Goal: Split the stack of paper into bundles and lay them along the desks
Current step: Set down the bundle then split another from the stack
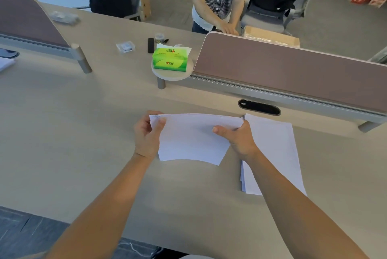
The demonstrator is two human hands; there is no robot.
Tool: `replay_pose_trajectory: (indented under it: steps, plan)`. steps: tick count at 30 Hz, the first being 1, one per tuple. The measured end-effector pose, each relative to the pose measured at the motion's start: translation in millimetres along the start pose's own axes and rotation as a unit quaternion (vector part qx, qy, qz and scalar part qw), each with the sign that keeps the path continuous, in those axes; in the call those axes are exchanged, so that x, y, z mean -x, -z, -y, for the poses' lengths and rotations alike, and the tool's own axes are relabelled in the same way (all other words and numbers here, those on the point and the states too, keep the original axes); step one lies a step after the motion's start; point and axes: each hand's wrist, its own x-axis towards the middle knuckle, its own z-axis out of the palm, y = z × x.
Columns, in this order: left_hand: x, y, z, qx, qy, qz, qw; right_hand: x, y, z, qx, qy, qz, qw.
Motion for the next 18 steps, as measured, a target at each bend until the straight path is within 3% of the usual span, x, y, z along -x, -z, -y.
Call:
replay_pose_trajectory:
  steps: [10,14,18]
  plan:
    - [0,-10,-1,-0.024,0.007,0.001,1.000,3,1,7,0.057,-0.006,-0.009,0.998]
    - [-5,9,-1,-0.066,0.108,0.097,0.987,4,25,10,0.207,-0.029,0.016,0.978]
    - [-8,24,-11,-0.220,0.152,0.163,0.950,-2,41,18,0.390,-0.075,0.064,0.916]
